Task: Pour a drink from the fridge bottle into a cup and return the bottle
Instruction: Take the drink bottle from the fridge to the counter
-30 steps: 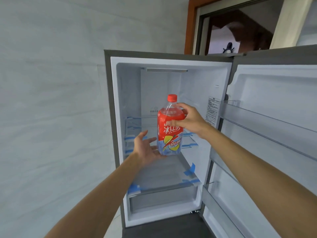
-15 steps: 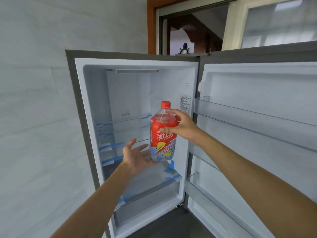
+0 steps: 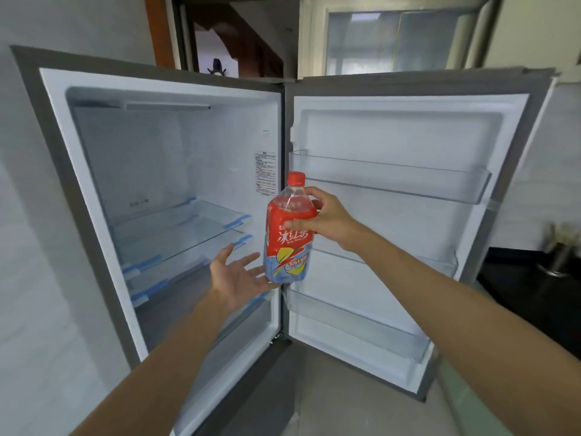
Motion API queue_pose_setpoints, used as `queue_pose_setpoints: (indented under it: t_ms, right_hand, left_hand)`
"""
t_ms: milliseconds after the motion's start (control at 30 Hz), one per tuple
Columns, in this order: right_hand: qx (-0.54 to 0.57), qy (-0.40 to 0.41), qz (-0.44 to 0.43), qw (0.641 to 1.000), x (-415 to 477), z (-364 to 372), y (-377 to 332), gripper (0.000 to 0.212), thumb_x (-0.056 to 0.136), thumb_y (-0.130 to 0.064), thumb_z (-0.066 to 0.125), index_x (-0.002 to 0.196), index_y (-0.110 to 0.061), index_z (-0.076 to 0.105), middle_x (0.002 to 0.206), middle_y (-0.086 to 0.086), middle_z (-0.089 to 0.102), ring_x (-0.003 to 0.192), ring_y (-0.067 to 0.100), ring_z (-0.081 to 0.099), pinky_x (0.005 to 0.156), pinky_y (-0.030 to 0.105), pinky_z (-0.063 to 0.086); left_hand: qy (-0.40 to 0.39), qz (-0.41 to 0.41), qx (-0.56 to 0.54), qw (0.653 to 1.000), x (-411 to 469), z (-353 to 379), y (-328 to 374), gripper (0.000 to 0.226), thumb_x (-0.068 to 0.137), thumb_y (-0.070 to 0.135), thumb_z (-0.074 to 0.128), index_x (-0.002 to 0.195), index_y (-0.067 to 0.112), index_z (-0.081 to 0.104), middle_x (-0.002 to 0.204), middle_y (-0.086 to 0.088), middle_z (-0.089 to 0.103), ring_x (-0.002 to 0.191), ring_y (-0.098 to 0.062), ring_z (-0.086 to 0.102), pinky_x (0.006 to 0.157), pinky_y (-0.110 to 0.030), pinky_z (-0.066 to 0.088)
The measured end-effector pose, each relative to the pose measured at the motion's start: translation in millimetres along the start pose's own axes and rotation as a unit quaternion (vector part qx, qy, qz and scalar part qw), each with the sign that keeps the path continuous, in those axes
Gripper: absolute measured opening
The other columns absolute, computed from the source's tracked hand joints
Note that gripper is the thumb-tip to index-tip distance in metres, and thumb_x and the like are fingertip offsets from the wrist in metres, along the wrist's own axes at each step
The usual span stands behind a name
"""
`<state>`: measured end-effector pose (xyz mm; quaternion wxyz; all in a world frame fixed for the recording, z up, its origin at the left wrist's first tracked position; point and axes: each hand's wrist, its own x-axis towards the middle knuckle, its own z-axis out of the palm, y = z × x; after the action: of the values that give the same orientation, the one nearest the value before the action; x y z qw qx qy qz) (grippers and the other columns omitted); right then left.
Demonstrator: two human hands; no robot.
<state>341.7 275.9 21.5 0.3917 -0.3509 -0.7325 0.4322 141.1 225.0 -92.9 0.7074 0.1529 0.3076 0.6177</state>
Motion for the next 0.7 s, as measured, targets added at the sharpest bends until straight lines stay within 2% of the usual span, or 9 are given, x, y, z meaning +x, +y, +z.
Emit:
queue_pose_setpoints:
  t_ms: [167,333,433,500,633,700]
  right_hand:
    - [-0.018,0.068,0.021,0.997,-35,-27,-10,0.068,0.067,-0.016,0.089,0.126,-0.024,0.056,0.11,-0.005,0.065,0.095,0.012,0.067,0.065,0.023,0.059]
    - [-0.054,0.132,0.043,0.989,-74,-61,-21,0.072,0.068,-0.018,0.089,0.131,-0.023,0.055,0.116,-0.002,0.064,0.101,0.016,0.066,0.08,0.036,0.061]
    - [-0.073,0.164,0.057,0.982,-96,-81,-28,0.071,0.068,-0.021,0.09,0.13,-0.025,0.055,0.122,0.003,0.063,0.1,0.017,0.066,0.075,0.03,0.061]
    - [-0.089,0.181,0.064,0.977,-113,-93,-32,0.071,0.068,-0.022,0.089,0.131,-0.026,0.054,0.125,0.004,0.062,0.101,0.016,0.066,0.076,0.031,0.061]
    - [-0.102,0.217,0.081,0.967,-150,-110,-35,0.072,0.071,-0.021,0.088,0.133,-0.023,0.052,0.127,0.005,0.061,0.108,0.024,0.065,0.089,0.045,0.058]
    - [-0.107,0.226,0.091,0.964,-168,-118,-36,0.072,0.07,-0.019,0.088,0.132,-0.023,0.052,0.126,0.005,0.061,0.108,0.025,0.065,0.09,0.046,0.058]
  left_hand:
    - [-0.03,-0.045,0.005,0.999,-3,30,-26,0.077,0.093,0.056,0.043,0.147,0.001,0.035,0.145,-0.031,0.043,0.124,-0.053,0.05,0.097,-0.069,0.042]
    - [-0.082,-0.097,0.018,0.992,1,66,-55,0.077,0.093,0.056,0.044,0.15,0.005,0.033,0.14,-0.027,0.048,0.124,-0.052,0.052,0.097,-0.069,0.043]
    - [-0.103,-0.123,0.03,0.987,-3,89,-75,0.075,0.093,0.055,0.045,0.148,0.005,0.035,0.141,-0.027,0.048,0.123,-0.051,0.052,0.095,-0.068,0.045]
    - [-0.117,-0.142,0.037,0.982,-6,102,-91,0.075,0.094,0.055,0.046,0.149,0.005,0.035,0.141,-0.027,0.048,0.122,-0.05,0.053,0.092,-0.066,0.047]
    - [-0.144,-0.168,0.042,0.974,-11,124,-125,0.075,0.093,0.053,0.047,0.149,0.004,0.034,0.141,-0.028,0.048,0.122,-0.05,0.053,0.089,-0.065,0.047]
    - [-0.158,-0.184,0.044,0.969,-14,132,-142,0.075,0.093,0.054,0.047,0.147,0.004,0.036,0.141,-0.028,0.049,0.12,-0.05,0.054,0.089,-0.065,0.047]
